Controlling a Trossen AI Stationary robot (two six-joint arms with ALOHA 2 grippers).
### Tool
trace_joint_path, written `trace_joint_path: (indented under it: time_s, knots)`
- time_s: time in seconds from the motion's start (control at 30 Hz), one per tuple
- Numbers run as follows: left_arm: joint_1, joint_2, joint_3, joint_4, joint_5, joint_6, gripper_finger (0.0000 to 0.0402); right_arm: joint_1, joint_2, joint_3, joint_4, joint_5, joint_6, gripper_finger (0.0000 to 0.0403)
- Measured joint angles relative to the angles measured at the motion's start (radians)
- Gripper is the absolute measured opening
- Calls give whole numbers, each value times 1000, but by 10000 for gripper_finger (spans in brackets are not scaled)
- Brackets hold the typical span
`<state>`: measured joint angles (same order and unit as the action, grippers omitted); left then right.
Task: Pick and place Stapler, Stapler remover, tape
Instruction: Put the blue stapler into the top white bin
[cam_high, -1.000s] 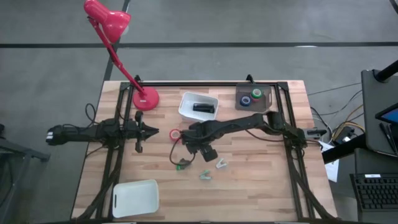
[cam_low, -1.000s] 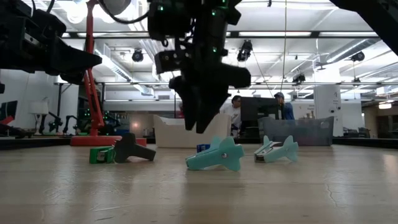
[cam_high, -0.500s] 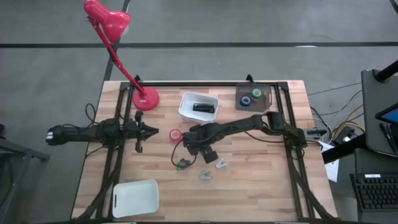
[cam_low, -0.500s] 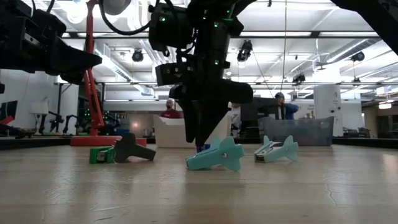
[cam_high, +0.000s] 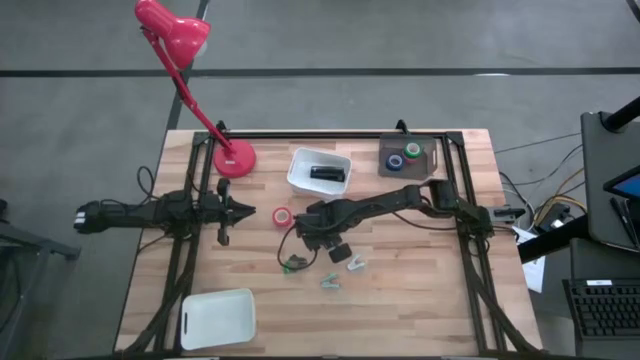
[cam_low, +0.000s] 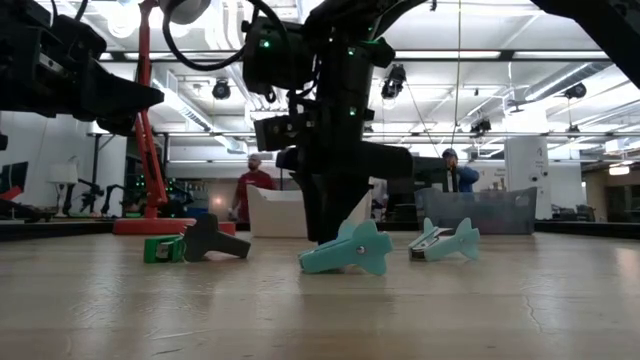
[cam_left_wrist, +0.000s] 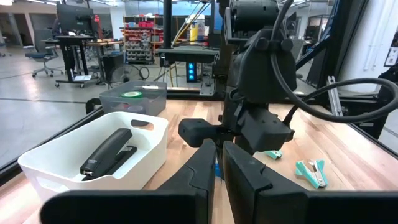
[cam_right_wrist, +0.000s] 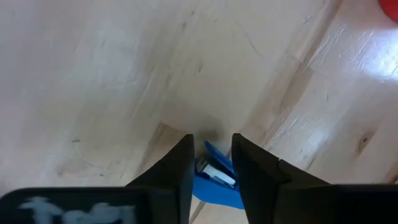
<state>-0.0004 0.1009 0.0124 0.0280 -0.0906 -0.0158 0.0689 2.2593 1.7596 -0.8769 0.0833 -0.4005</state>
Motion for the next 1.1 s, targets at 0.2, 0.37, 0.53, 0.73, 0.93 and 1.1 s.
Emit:
trace_joint_path:
  time_s: [0.2,0.37,0.53,0.73,0.93,1.1]
  knots:
    - [0,0,0,0,0,0,37,0,0,0,-8,58,0,66]
    - [0,0,0,0,0,0,37,-2,0,0,-18,69,-1,42]
    - [0,0,0,0,0,0,37,-2,0,0,-35,70,5,17]
    - [0,0,0,0,0,0,37,-2,0,0,-36,70,36,9]
    - [0,0,0,0,0,0,37,-1,0,30,-40,74,53,9]
    - [0,0,0,0,0,0,37,-2,0,91,-56,74,52,8]
